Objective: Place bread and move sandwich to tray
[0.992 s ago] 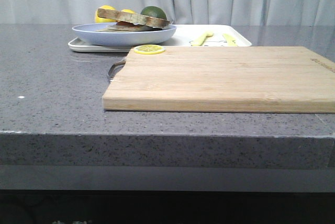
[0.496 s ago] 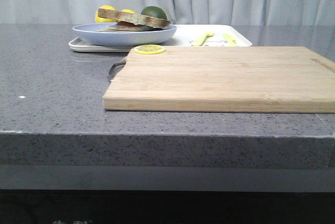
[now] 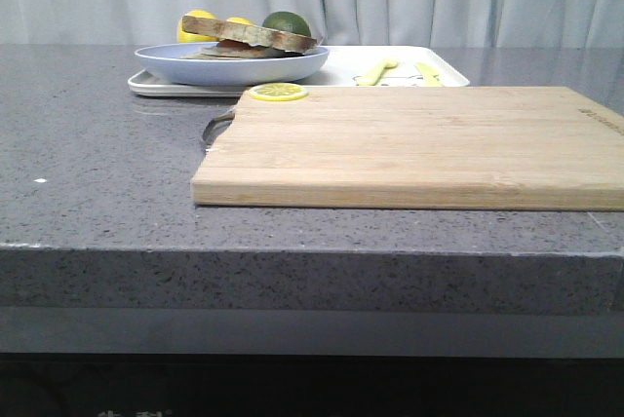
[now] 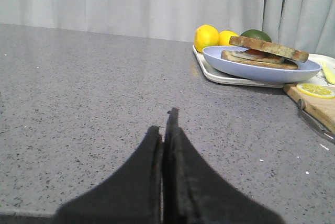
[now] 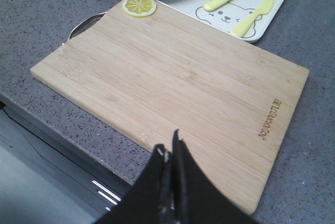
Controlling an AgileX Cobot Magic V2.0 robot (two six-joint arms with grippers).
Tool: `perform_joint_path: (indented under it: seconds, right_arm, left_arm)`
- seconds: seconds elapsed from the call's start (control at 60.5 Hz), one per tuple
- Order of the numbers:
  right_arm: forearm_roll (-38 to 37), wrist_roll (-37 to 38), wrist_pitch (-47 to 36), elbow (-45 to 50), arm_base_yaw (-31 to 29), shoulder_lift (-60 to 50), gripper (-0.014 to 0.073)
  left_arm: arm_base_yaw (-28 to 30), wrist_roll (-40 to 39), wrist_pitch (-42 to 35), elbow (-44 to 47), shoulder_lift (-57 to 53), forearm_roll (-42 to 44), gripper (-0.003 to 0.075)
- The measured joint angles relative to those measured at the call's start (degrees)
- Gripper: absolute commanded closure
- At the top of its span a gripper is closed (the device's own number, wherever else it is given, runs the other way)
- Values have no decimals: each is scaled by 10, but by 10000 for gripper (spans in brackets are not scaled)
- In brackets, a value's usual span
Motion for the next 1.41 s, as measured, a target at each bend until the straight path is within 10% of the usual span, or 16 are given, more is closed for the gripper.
perform_joint_path:
  seconds: [0.364, 0.811, 1.406]
  right_arm:
    - [0, 0, -28, 40, -63, -34, 661]
    - [1, 0, -338, 384, -251, -320, 661]
    - [1, 0, -426, 472, -266, -362, 661]
  left_arm:
    - [0, -1, 0, 0, 0, 0, 738]
    - [0, -2, 0, 0, 0, 0, 738]
    - [0, -2, 0, 0, 0, 0, 738]
